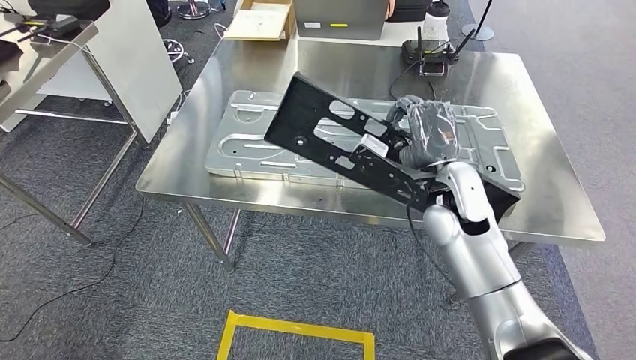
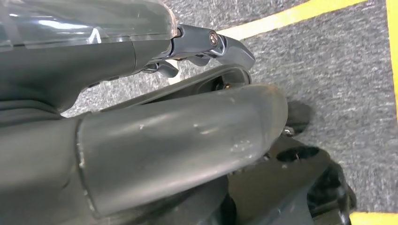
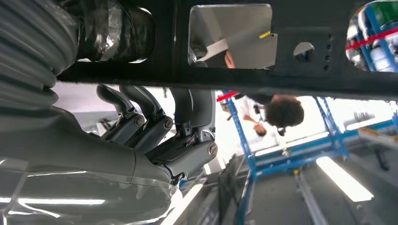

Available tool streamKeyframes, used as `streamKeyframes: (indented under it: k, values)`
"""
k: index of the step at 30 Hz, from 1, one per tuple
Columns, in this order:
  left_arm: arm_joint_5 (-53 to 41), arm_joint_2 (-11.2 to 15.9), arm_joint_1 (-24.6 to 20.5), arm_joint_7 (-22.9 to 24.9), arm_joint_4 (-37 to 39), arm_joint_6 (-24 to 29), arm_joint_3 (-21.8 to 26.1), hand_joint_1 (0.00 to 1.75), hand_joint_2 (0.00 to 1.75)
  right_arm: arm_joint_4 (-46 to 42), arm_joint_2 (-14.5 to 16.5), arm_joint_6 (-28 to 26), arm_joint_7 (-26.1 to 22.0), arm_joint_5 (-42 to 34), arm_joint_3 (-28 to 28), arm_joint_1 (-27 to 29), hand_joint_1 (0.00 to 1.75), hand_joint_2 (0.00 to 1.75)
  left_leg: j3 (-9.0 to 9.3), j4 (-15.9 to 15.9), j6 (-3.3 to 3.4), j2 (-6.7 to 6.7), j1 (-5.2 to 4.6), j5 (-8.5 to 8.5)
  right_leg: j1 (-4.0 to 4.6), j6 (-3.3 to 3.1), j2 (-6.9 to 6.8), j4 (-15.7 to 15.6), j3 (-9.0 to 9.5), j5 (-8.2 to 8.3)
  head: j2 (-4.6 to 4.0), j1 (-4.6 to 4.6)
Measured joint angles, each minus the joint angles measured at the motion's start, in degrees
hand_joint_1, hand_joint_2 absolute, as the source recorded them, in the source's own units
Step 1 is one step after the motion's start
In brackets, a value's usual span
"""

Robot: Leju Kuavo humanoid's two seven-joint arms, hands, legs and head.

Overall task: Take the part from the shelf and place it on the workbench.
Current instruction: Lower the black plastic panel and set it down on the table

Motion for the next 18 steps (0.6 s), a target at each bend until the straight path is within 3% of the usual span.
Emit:
streamKeyframes:
  k: [3,4,6,8,9,10,11,13,15,18]
  values:
    - [-0.16,0.01,-0.08,-0.08,0.0,-0.2,-0.13,0.0,0.0,0.2,-1.09,1.73,0.87,-0.07,0.38,-3.64,1.75,1.75,1.2,-0.84,1.0,-0.02,0.04,0.05,0.0,1.0,0.07,1.34,0.21,0.07,0.0,0.02]
    - [-0.22,0.01,-0.14,-0.18,0.0,-0.24,-0.16,0.0,0.0,0.26,-1.5,2.19,1.14,-0.07,0.47,-4.8,1.75,1.75,1.83,-1.08,1.37,-0.03,0.13,-0.2,-0.06,1.24,-0.01,3.36,-0.83,0.35,0.0,0.04]
    - [-0.34,0.02,-0.39,-0.38,0.0,-0.29,-0.18,0.0,0.0,0.51,-2.35,2.98,1.58,-0.07,0.72,-6.55,1.75,1.75,3.01,-1.36,1.88,-0.09,0.25,-1.01,-0.28,1.82,-0.19,9.79,-4.98,-0.51,0.01,0.05]
    - [-0.5,0.02,-0.62,-0.54,0.0,-0.33,-0.2,0.0,0.0,0.93,-3.25,3.63,1.97,-0.1,1.02,-7.27,1.75,1.75,4.28,-1.38,2.02,-0.25,0.28,-2.24,-0.54,2.44,-0.28,14.92,-9.59,-3.89,0.01,0.04]
    - [-0.54,0.01,-0.61,-0.6,0.0,-0.34,-0.22,0.0,0.0,1.22,-3.73,3.83,2.16,-0.15,1.14,-7.29,1.75,1.75,5.09,-1.37,1.99,-0.38,0.28,-2.94,-0.67,2.65,-0.34,15.5,-11.02,-5.34,0.01,0.04]
    - [-0.57,-0.01,-0.54,-0.64,0.0,-0.34,-0.24,0.0,0.0,1.52,-4.21,3.97,2.32,-0.22,1.22,-7.25,1.75,1.75,6.02,-1.35,1.93,-0.51,0.29,-3.67,-0.77,2.77,-0.42,14.51,-11.73,-5.67,0.0,0.05]
    - [-0.58,-0.03,-0.44,-0.67,0.0,-0.34,-0.26,0.0,0.0,1.83,-4.74,4.07,2.42,-0.34,1.27,-7.19,1.75,1.75,7.03,-1.34,1.84,-0.6,0.29,-4.43,-0.83,2.78,-0.5,12.08,-11.81,-4.35,-0.01,0.05]
    - [-0.62,-0.08,-0.29,-0.67,0.04,-0.35,-0.35,0.0,0.0,2.53,-5.84,4.1,2.43,-0.7,1.26,-6.87,1.75,1.75,8.78,-1.19,1.53,-0.7,0.27,-5.97,-0.76,2.42,-0.66,5.26,-11.28,2.84,-0.01,0.02]
    - [-0.66,-0.11,-0.27,-0.62,0.12,-0.35,-0.48,0.0,0.0,3.36,-6.72,4.19,2.37,-1.15,1.27,-6.35,1.75,1.75,9.55,-1.11,0.89,-0.9,0.23,-7.09,-0.36,1.63,-0.79,1.46,-10.98,8.24,0.0,0.09]
    - [-0.73,-0.08,-0.61,-0.49,0.15,-0.34,-0.61,0.0,0.0,4.21,-7.48,4.62,2.33,-1.81,1.14,-5.57,1.75,1.75,9.71,-0.65,-0.26,-0.88,0.16,-7.65,-0.27,0.26,-0.64,0.94,-10.42,8.6,0.01,0.18]
